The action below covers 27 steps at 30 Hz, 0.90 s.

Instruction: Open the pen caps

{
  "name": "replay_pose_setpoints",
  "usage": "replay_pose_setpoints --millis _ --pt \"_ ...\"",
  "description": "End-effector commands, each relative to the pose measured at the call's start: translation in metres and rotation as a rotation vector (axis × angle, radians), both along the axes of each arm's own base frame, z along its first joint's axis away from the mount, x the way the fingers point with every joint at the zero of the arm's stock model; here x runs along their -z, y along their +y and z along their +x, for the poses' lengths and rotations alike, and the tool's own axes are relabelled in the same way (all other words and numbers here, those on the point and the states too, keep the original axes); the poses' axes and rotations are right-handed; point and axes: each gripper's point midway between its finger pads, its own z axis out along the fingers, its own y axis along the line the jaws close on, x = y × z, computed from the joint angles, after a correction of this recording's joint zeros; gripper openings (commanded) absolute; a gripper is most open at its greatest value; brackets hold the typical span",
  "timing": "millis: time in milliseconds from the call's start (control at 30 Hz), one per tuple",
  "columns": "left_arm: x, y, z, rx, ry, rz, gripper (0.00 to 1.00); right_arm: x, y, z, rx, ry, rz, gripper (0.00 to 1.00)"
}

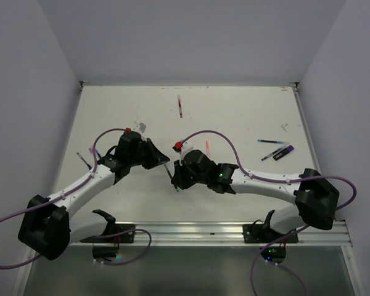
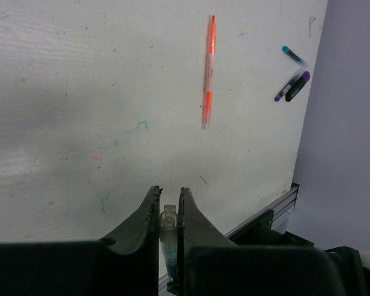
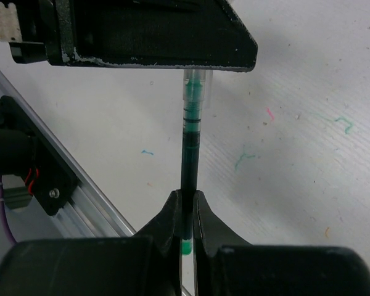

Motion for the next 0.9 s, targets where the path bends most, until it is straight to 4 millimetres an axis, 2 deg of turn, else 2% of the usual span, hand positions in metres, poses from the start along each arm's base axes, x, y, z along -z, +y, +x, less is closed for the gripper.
replay_pose_setpoints --millis 0,67,100,167,233,300,333,400,433,467,600,700,800,867 --pt "-0.007 -0.009 -0.001 0.051 -0.043 -0.046 0.0 -0.024 0.01 0.004 0.004 -0.036 0.08 0.0" --pt "-0.009 -0.013 -0.005 0.082 -0.058 -0.064 0.0 -0.026 0.011 0.009 0.018 -0.052 0.069 0.02" --pt "-0.008 -0.013 -0.006 0.092 -0.06 -0.067 0.0 -0.026 0.011 0.01 0.02 -0.054 0.063 0.07" --pt "-0.008 -0.013 -0.01 0.103 -0.058 -0.073 0.0 -0.028 0.013 0.015 0.03 -0.067 0.052 0.26" --pt "-0.007 -0.013 -0.014 0.106 -0.058 -0.085 0.0 -0.027 0.019 0.017 0.021 -0.069 0.054 0.36" --pt "-0.009 -0.014 -0.014 0.103 -0.062 -0.094 0.0 -0.024 0.023 0.019 0.017 -0.065 0.042 0.36" --pt "-0.013 -0.014 -0.014 0.105 -0.068 -0.103 0.0 -0.023 0.024 0.019 0.014 -0.062 0.033 0.36" --pt "-0.017 -0.015 -0.014 0.106 -0.075 -0.107 0.0 -0.019 0.029 0.021 0.013 -0.059 0.028 0.29" --pt "-0.022 -0.015 -0.012 0.103 -0.078 -0.112 0.0 -0.019 0.03 0.022 0.012 -0.059 0.031 0.17" --pt "-0.025 -0.016 -0.011 0.104 -0.086 -0.114 0.0 -0.017 0.031 0.021 0.005 -0.053 0.028 0.0" --pt "-0.045 -0.015 0.004 0.065 -0.111 -0.096 0.0 0.0 0.026 0.012 0.006 -0.013 0.007 0.0" --pt "-0.068 -0.006 0.028 -0.039 -0.139 -0.059 0.0 0.016 0.013 0.0 0.039 -0.03 -0.07 0.0" --pt "-0.07 0.003 0.048 -0.105 -0.125 -0.035 0.0 0.024 0.006 -0.012 0.047 -0.068 -0.138 0.0" --pt "-0.081 0.002 0.061 -0.103 -0.134 -0.053 0.0 0.031 0.002 -0.026 0.047 -0.078 -0.173 0.0"
